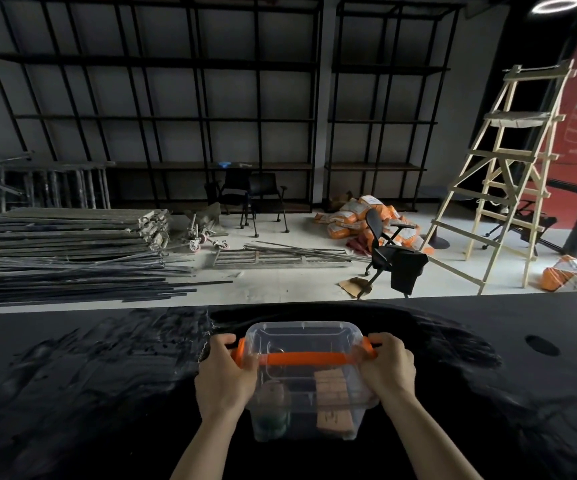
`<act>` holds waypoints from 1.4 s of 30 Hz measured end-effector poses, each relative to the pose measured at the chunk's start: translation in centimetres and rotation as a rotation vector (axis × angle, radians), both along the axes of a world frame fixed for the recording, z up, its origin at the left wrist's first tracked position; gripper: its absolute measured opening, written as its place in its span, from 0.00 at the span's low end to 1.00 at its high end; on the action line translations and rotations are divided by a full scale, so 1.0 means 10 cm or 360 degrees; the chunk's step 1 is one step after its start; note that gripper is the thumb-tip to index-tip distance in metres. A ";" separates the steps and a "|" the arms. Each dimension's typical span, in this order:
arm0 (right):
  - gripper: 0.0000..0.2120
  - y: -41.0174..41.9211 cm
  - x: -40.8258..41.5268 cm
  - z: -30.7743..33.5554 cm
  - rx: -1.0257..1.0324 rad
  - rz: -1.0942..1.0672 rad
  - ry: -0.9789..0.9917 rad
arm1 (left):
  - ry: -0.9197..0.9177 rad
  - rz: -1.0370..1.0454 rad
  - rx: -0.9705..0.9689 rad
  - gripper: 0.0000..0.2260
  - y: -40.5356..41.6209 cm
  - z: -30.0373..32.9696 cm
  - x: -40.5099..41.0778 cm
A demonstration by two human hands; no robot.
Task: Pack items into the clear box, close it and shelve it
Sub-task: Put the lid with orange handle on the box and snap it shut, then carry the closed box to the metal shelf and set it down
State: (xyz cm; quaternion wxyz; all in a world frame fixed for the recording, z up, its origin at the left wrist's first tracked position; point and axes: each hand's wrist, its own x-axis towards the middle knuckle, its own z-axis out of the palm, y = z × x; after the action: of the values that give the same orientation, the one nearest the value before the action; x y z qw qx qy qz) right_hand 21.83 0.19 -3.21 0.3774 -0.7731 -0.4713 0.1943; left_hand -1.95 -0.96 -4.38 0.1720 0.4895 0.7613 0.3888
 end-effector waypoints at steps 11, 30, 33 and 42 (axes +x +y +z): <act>0.17 -0.05 -0.01 -0.11 -0.0016 0.0106 0.0468 | -0.0139 -0.0135 0.0032 0.23 -0.08 -0.03 -0.04; 0.28 -0.60 0.93 0.01 0.0265 -0.0191 0.1142 | -0.1231 -0.0783 -0.0020 0.20 0.06 0.08 1.12; 0.26 -0.92 1.39 0.11 0.0352 -0.0354 0.1053 | -0.1238 -0.0936 -0.0081 0.20 -0.02 0.18 1.69; 0.22 -2.44 2.65 0.29 0.0621 -0.0868 0.0889 | -0.1343 -0.1602 -0.0301 0.17 -0.90 0.30 3.27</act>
State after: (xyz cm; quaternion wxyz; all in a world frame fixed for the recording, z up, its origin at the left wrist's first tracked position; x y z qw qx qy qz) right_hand 48.31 -24.17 -0.32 0.6671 -0.7011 -0.1574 0.1965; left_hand 30.78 -9.97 -1.36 0.6583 0.5740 0.3378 0.3507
